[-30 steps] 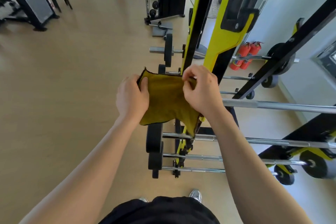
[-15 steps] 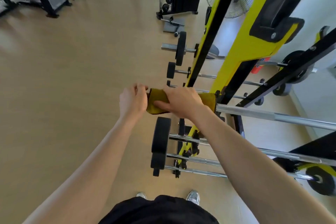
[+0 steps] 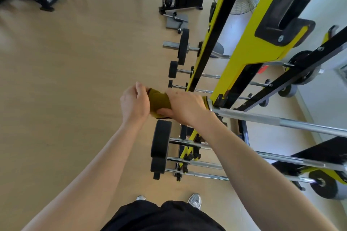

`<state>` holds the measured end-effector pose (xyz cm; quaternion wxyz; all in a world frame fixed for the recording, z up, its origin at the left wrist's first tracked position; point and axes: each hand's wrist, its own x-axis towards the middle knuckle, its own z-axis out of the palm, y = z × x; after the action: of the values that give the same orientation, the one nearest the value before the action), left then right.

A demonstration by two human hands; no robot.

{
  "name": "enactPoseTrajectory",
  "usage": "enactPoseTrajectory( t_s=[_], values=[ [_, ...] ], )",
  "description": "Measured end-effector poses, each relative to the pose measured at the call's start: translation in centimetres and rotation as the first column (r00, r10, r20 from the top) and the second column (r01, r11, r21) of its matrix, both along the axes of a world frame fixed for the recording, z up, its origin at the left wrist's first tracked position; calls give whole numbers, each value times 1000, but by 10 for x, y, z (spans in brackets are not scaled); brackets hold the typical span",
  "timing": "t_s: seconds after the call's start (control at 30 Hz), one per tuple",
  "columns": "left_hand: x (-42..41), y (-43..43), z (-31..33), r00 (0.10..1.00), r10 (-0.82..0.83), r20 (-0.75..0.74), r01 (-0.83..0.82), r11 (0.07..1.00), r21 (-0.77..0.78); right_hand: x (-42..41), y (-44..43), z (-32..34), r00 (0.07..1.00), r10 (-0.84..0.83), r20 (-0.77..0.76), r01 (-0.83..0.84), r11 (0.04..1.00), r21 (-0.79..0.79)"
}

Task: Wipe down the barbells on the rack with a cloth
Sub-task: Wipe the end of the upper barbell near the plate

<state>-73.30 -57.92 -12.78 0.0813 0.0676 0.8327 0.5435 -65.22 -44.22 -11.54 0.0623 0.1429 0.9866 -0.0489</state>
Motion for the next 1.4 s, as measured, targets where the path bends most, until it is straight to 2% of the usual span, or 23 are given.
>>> enactPoseTrajectory(
  t_s=[0.1, 0.2, 0.23, 0.3, 0.4, 0.47, 0.53, 0.6, 0.67, 0.7, 0.8, 0.9, 1.03, 1.13, 1.2, 1.27, 1.33, 1.4],
  values=[
    [8, -1, 3, 1000, -11, -26, 12, 999, 49, -2, 6, 10, 980, -87, 179, 77, 995, 60],
    [8, -8, 3, 1000, -3, -19, 4, 996, 88, -24, -7, 10, 977, -21, 213, -8, 991, 133],
    [7, -10, 3, 1000, -4, -13, 5, 996, 90, -30, -13, 7, 982, 27, 185, -51, 991, 125],
    [7, -10, 3, 1000, 6, -29, -5, 998, 59, -34, -23, -5, 993, 118, 13, -119, 988, 95],
    [12, -3, 6, 998, 38, -59, -37, 999, 16, -23, -33, -26, 954, 143, -262, -80, 969, 234],
    [15, 2, 6, 997, 30, -73, -30, 1000, 7, -15, -33, -32, 935, 167, -313, -78, 957, 278],
    [18, 6, 6, 996, -25, -81, 24, 1000, -14, -8, -21, -17, 978, 52, -202, -29, 993, 115],
    [22, 7, 6, 992, -88, -94, 84, 995, -48, -1, 1, 4, 994, -99, 51, 99, 995, -16],
    [25, 7, 7, 980, -117, -160, 103, 991, -87, -2, 13, 18, 955, -150, 254, 161, 987, -22],
    [24, 7, 6, 971, -125, -203, 104, 988, -111, -7, 12, 21, 945, -146, 294, 154, 988, -5],
    [18, 8, 4, 947, -160, -279, 107, 975, -196, -22, -2, 17, 961, -88, 262, 80, 996, 39],
    [19, 11, 13, 939, -177, -295, 98, 960, -262, -12, -3, 4, 1000, -15, 28, 15, 1000, -8],
    [28, 12, 19, 931, -177, -318, 67, 942, -328, 23, -5, -19, 980, 93, -174, -58, 979, 194],
    [30, 16, 18, 931, -167, -323, 36, 927, -374, 47, -7, -15, 993, -11, -115, 46, 950, 308],
    [32, 20, 11, 898, -253, -361, 76, 895, -439, 59, -4, -7, 995, -84, -57, 100, 923, 371],
    [33, 22, 6, 830, -406, -383, 209, 862, -462, 63, 1, 6, 988, -146, -48, 154, 943, 296],
    [34, 24, 5, 779, -523, -345, 336, 813, -475, 63, 8, 22, 984, -174, -37, 177, 975, 135],
    [34, 24, 4, 738, -610, -287, 385, 731, -563, 54, 17, 36, 982, -173, 80, 170, 984, 45]
  ],
)
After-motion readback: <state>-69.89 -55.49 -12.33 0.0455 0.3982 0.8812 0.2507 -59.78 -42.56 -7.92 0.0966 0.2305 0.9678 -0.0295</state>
